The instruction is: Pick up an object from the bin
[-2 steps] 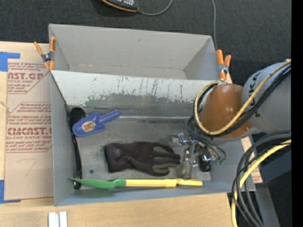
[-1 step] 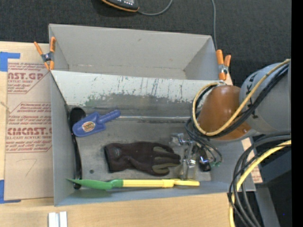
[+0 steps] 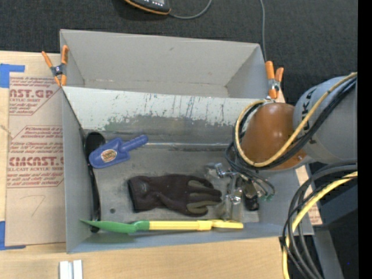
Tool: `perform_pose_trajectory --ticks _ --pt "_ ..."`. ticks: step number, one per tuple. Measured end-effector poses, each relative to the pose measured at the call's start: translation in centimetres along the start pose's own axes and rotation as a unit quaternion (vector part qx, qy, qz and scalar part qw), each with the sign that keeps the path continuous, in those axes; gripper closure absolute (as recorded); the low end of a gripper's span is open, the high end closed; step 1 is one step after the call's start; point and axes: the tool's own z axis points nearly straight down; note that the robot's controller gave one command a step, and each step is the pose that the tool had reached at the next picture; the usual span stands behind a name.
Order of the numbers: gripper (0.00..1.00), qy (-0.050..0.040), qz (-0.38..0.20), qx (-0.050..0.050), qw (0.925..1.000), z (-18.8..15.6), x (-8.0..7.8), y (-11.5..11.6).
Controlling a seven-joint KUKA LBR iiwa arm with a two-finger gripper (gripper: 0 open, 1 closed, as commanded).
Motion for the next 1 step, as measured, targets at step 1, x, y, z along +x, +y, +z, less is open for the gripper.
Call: perform_pose_trajectory --ticks 1 --pt "0.00 -0.0015 0.126 0.000 0.9920 -0.04 0.18 1.69"
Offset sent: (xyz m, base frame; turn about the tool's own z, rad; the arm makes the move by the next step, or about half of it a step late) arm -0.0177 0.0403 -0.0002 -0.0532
